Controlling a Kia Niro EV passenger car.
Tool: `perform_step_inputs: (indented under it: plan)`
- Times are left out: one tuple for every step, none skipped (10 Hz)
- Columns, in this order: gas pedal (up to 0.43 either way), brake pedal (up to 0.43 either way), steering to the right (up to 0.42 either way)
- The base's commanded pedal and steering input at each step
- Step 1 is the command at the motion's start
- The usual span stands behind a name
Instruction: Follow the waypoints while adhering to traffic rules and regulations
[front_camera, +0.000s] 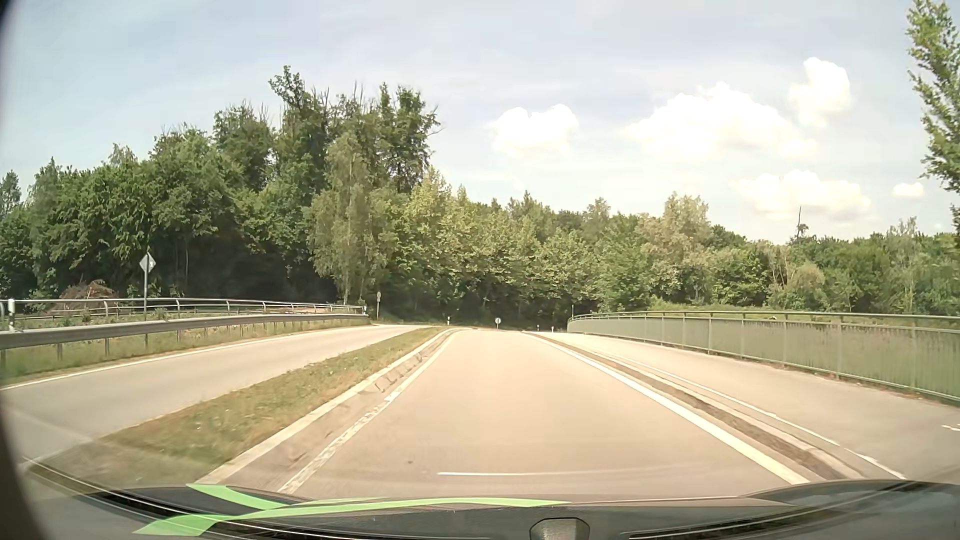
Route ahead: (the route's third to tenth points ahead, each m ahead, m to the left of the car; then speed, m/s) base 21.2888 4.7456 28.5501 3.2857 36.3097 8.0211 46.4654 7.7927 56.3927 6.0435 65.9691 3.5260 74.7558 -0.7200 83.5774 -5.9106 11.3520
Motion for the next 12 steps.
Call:
perform_step_inputs:
  plan:
    - [0.047,0.0,-0.021]
    - [0.039,0.0,-0.021]
    - [0.039,0.0,-0.019]
    - [0.039,0.0,-0.018]
    - [0.028,0.0,-0.017]
    - [0.028,0.0,-0.015]
    - [0.02,0.0,-0.014]
    - [0.02,0.0,-0.014]
    - [0.02,0.0,-0.013]
    - [0.02,0.0,-0.012]
    - [0.02,0.0,-0.012]
    - [0.02,0.0,-0.011]
